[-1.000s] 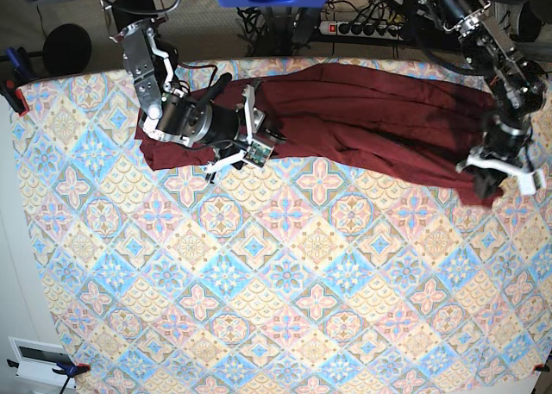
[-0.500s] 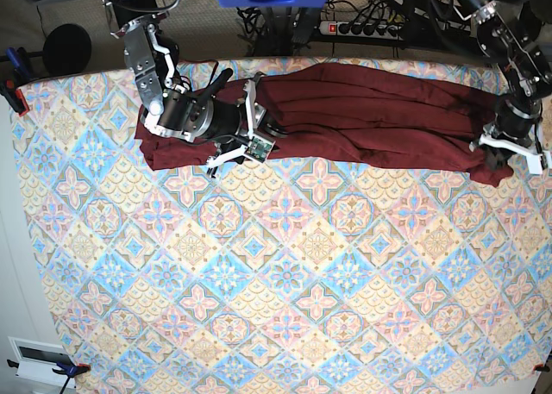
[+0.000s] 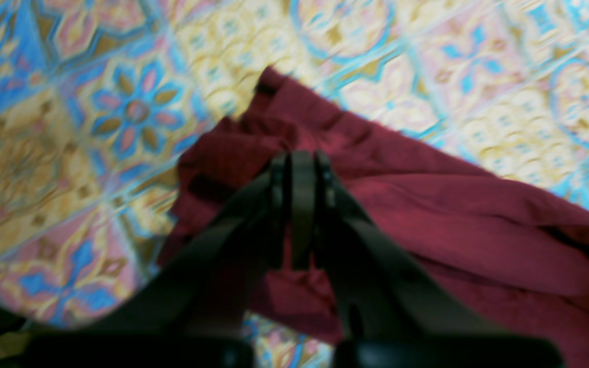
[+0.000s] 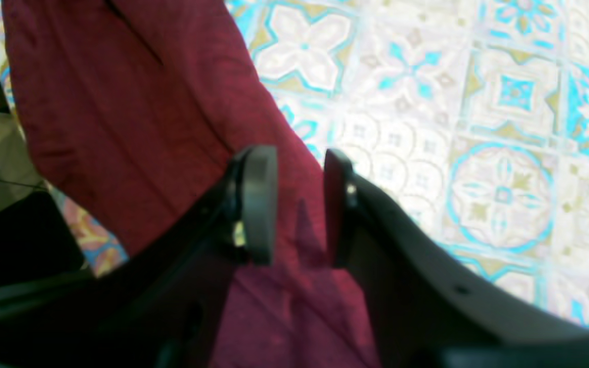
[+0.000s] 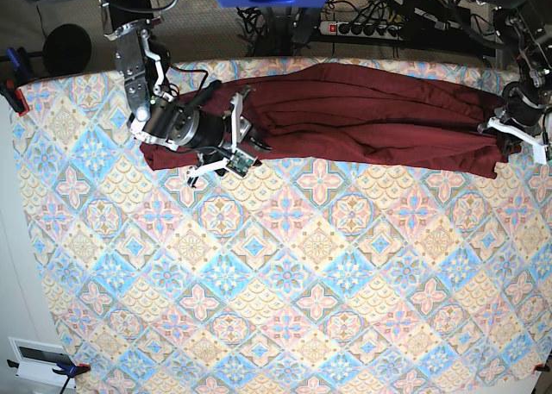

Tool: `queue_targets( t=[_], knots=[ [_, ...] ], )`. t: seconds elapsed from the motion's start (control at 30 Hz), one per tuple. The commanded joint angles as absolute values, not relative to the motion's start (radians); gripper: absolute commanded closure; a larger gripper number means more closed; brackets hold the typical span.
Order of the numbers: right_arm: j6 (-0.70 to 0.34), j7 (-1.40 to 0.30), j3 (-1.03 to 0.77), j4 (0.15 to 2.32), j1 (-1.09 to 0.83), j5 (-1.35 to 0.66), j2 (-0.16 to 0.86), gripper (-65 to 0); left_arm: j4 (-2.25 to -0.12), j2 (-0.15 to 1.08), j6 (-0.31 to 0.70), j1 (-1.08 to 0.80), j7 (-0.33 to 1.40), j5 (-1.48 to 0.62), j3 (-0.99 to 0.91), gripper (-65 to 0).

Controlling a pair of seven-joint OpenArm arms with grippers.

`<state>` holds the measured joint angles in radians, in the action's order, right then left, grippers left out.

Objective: Layout the t-shirt on the table in an organized manner, then fold the t-shirt properly
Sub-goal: 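Hold the folded shirt ends with both grippers and straighten the strip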

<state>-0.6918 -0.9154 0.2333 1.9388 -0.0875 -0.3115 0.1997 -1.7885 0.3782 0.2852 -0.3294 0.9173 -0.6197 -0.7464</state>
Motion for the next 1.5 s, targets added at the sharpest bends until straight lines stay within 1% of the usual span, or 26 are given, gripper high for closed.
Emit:
queue_targets(
  t=[0.0,0.13,0.23,0.3,0.37,0.47,0.5,0.6,0.7,0.87,0.97,1.1,1.23,1.33,1.47],
  knots=[
    [-0.694,-0.894,0.236,1.939,-0.077,-0.323,0.200,-15.5,-1.807,0.397,0.286,-0.329,0.897,-0.630,-0.756,-0.2],
    [-0.694,-0.894,0.240,1.931,-0.077,-0.323,0.200,-15.6,-1.836,0.397,0.288,-0.332,0.895,-0.730,-0.771,-0.2],
    [-0.694,-0.894,0.240,1.929,-0.077,-0.321,0.200,-15.7,-1.871,0.397,0.288,-0.335,0.903,-0.858,-0.852,-0.2],
    [-0.694,-0.894,0.240,1.929,-0.077,-0.321,0.199,-15.8,-1.880,0.398,0.288,-0.337,0.903,-0.943,-0.872,-0.2],
    [-0.694,-0.894,0.242,1.926,-0.077,-0.321,0.199,-15.8,-1.905,0.447,0.288,-0.364,0.903,-1.003,-0.883,-0.2],
    [-0.694,-0.894,0.242,1.926,-0.077,-0.321,0.199,-15.8,-1.934,0.463,0.288,-0.410,0.903,-1.093,-0.920,-0.2],
    [-0.694,-0.894,0.242,1.926,-0.077,-0.321,0.199,-15.8,-1.937,0.469,0.288,-0.412,0.911,-1.119,-0.938,-0.2],
    [-0.694,-0.894,0.243,1.926,-0.077,-0.321,0.199,-15.8,-1.936,0.479,0.288,-0.417,1.009,-1.159,-0.992,-0.2],
    [-0.694,-0.894,0.245,1.925,-0.077,-0.321,0.199,-15.8,-1.934,0.476,0.288,-0.412,1.081,-1.148,-1.010,-0.2],
    [-0.694,-0.894,0.245,1.925,-0.077,-0.321,0.199,-15.8,-1.931,0.472,0.288,-0.417,1.087,-1.049,-1.004,-0.2],
    [-0.693,-0.895,0.245,1.923,-0.077,-0.321,0.199,-16.2,-1.896,0.466,0.288,-0.407,1.082,-0.986,-0.944,-0.2],
    [-0.693,-0.894,0.231,1.902,-0.077,-0.303,0.202,-21.4,-1.847,0.463,0.288,-0.369,1.082,-0.915,-0.874,-0.2],
    [-0.693,-0.894,0.145,1.873,-0.076,-0.246,0.203,-25.2,-1.834,0.466,0.288,-0.364,1.082,-0.871,-0.782,-0.4],
    [-0.693,-0.897,0.096,1.862,-0.065,-0.245,0.211,-25.6,-1.834,0.466,0.288,-0.364,1.082,-0.845,-0.756,-4.0],
    [-0.693,-0.897,0.074,1.828,-0.018,-0.245,0.254,-25.6,-1.834,0.464,0.288,-0.371,1.084,-0.837,-0.754,-14.4]
  ],
)
